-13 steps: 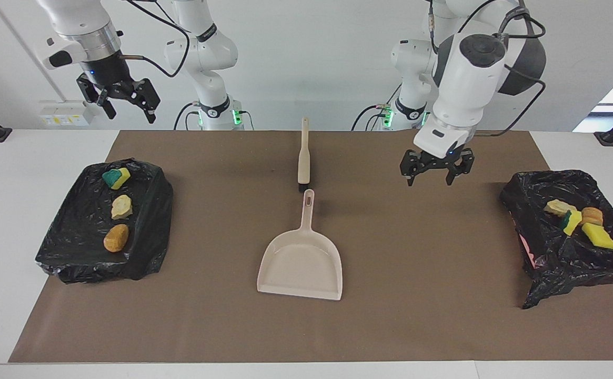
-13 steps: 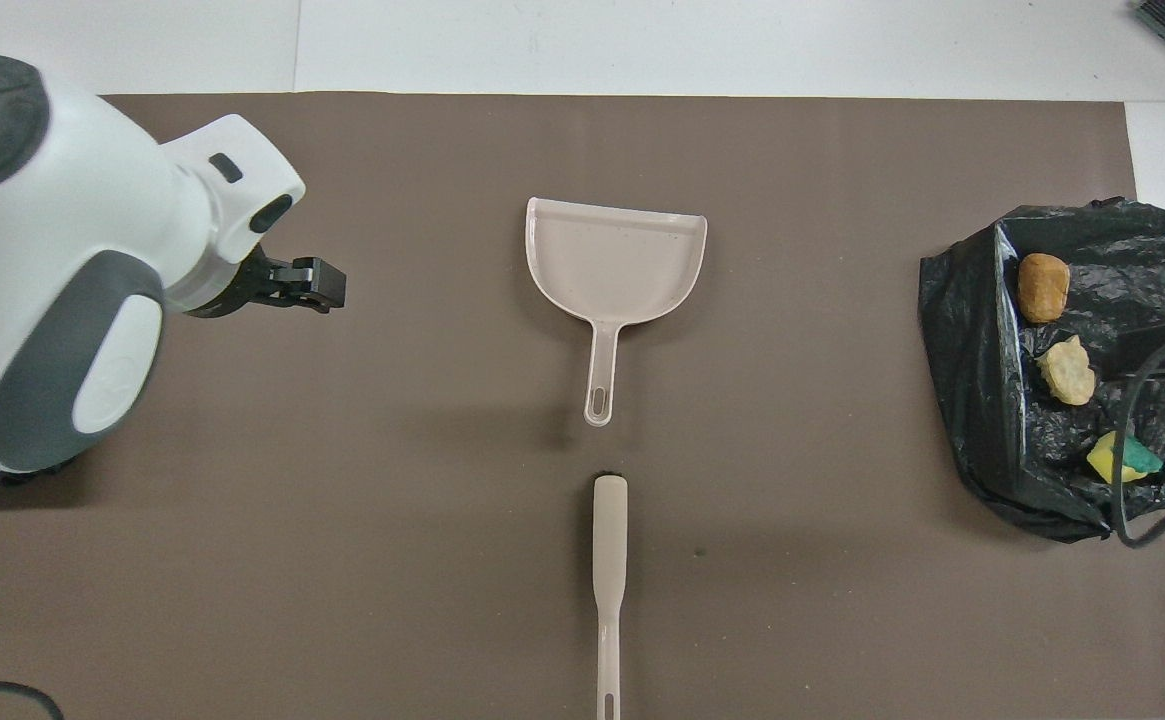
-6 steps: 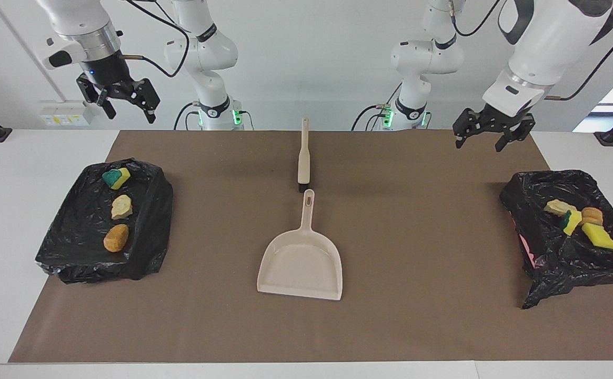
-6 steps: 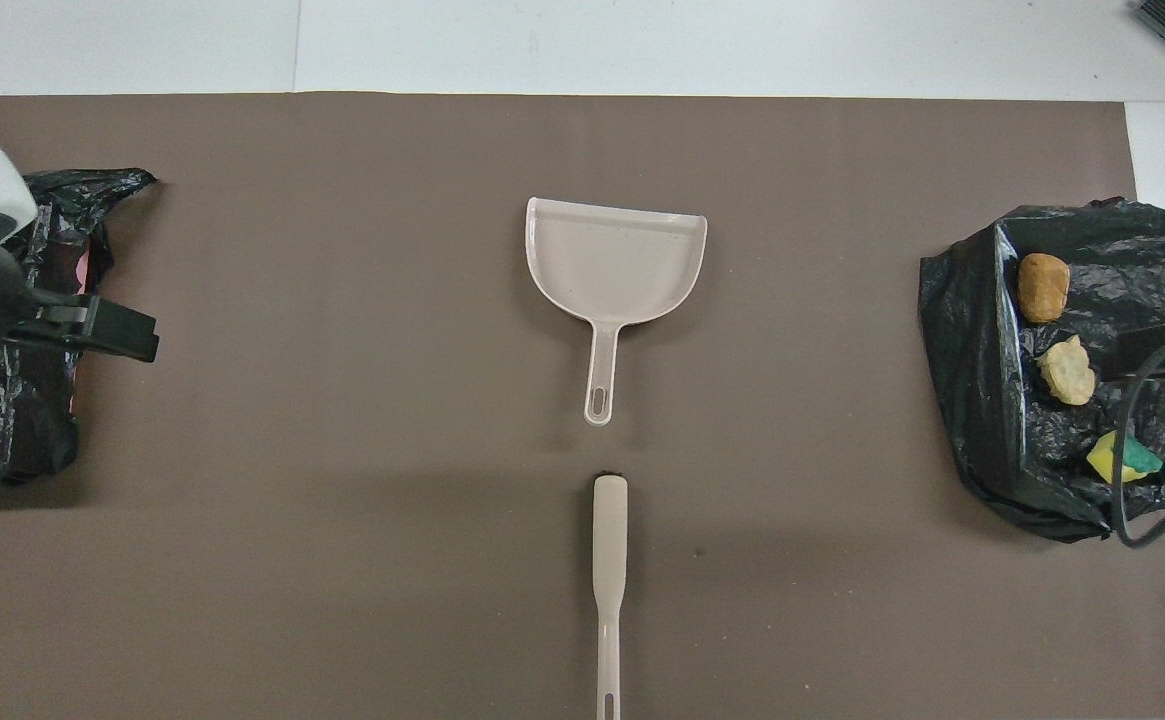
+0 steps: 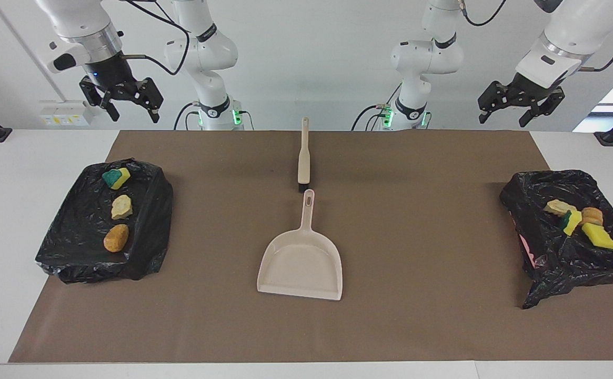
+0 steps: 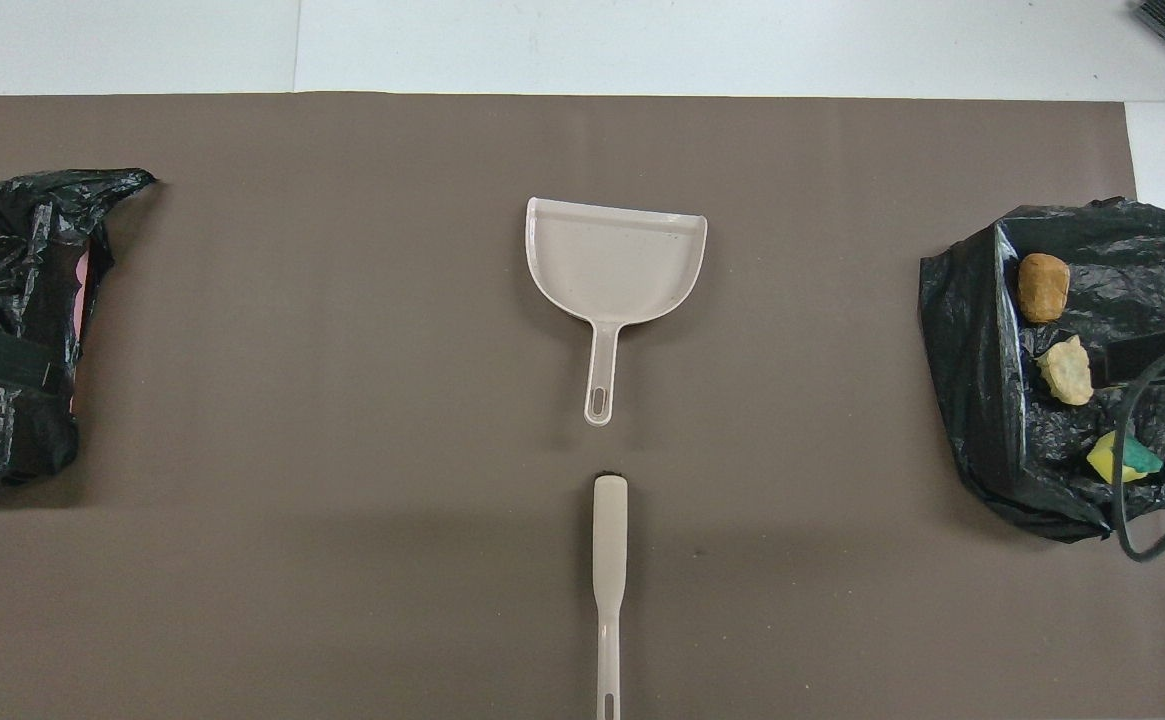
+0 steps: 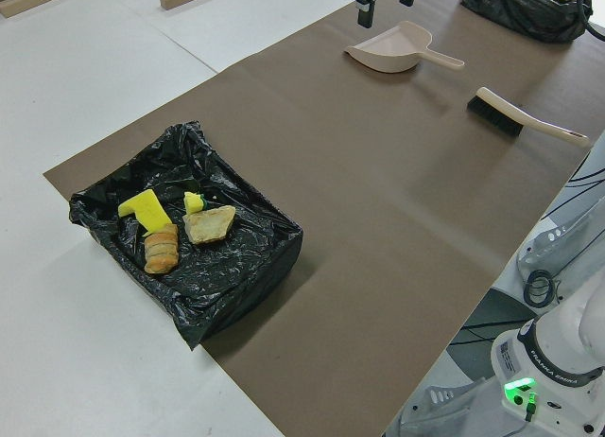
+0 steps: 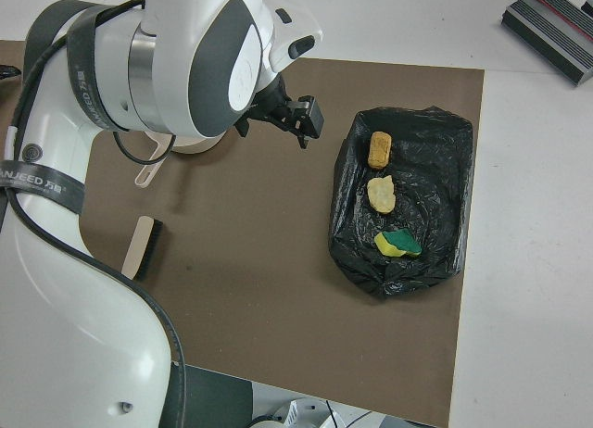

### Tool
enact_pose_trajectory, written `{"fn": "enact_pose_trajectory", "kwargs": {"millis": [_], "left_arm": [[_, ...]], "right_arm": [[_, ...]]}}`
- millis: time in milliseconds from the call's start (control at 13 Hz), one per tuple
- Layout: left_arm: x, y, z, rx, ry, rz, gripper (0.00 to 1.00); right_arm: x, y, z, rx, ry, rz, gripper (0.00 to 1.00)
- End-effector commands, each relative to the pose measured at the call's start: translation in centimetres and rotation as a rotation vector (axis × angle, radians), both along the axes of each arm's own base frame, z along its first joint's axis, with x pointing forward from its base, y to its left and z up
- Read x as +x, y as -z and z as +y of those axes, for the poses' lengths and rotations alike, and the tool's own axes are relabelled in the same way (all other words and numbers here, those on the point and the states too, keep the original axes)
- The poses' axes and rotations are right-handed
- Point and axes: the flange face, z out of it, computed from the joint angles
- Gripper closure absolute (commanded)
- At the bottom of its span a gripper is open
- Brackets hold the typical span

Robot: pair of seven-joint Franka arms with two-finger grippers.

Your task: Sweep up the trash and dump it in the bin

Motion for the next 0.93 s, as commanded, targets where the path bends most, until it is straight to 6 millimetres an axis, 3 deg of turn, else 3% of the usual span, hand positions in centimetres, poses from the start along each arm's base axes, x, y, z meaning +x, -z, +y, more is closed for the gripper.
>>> {"fn": "enact_pose_trajectory", "kwargs": {"millis": [0, 77, 154, 849], "left_arm": [[0.0, -0.5, 1.9, -0.017, 0.035, -0.002, 0.0], [-0.8, -1.9, 1.7, -0.02, 0.044, -0.036, 0.0], [-1.3, -2.0, 1.7, -0.022, 0.046, -0.041, 0.0], [-1.6, -1.4, 2.0, -0.022, 0.027, -0.039, 0.0]], "right_arm": [[-0.6, 0.2, -0.3, 0.02, -0.02, -0.003, 0.0], [-0.5, 0.3, -0.4, 0.02, -0.021, -0.001, 0.0], [-0.5, 0.2, -0.4, 0.017, -0.028, -0.006, 0.0], [-0.2, 0.1, -0.2, -0.028, -0.028, -0.022, 0.0]]}}
